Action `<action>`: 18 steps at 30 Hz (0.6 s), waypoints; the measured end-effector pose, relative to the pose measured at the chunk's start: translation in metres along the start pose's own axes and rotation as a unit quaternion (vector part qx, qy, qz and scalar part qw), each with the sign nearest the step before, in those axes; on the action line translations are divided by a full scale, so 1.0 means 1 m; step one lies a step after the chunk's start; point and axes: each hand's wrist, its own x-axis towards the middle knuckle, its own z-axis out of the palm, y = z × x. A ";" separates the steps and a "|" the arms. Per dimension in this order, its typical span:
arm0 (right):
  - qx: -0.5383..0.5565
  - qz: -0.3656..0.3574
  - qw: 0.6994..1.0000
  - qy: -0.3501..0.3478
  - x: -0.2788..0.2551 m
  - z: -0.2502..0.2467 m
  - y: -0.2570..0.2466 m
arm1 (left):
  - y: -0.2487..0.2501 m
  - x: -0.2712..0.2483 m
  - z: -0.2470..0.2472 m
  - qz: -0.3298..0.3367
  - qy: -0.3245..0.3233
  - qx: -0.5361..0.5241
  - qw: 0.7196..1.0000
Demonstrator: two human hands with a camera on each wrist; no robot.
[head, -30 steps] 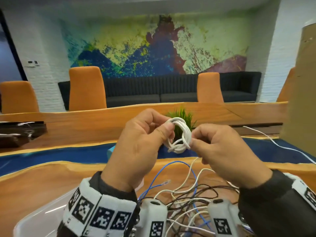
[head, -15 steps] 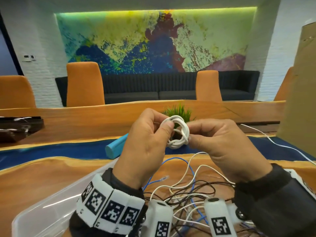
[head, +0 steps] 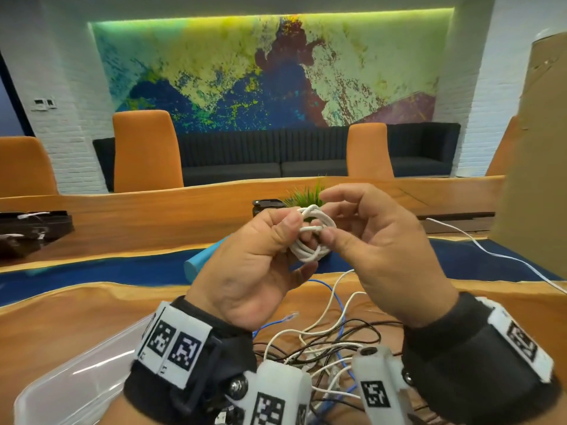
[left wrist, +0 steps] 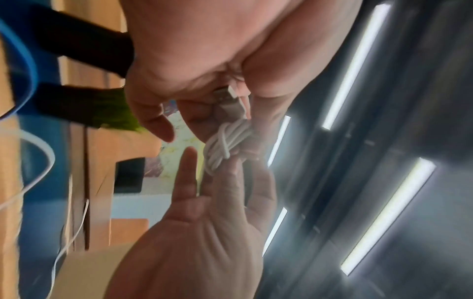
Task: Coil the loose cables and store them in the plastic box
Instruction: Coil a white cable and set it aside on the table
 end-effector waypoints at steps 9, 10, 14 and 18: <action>-0.136 -0.016 0.990 -0.043 0.000 -0.008 0.004 | -0.011 0.005 0.003 0.108 0.012 0.047 0.993; -0.092 0.011 0.994 -0.056 0.000 -0.009 0.003 | -0.012 0.005 0.003 0.136 0.012 0.094 0.986; -0.029 0.030 0.995 -0.086 0.000 -0.010 0.004 | -0.008 0.004 0.002 0.200 0.016 0.192 0.961; 0.020 0.059 0.995 -0.073 -0.001 -0.005 0.003 | -0.007 0.001 0.001 0.276 0.031 0.327 0.903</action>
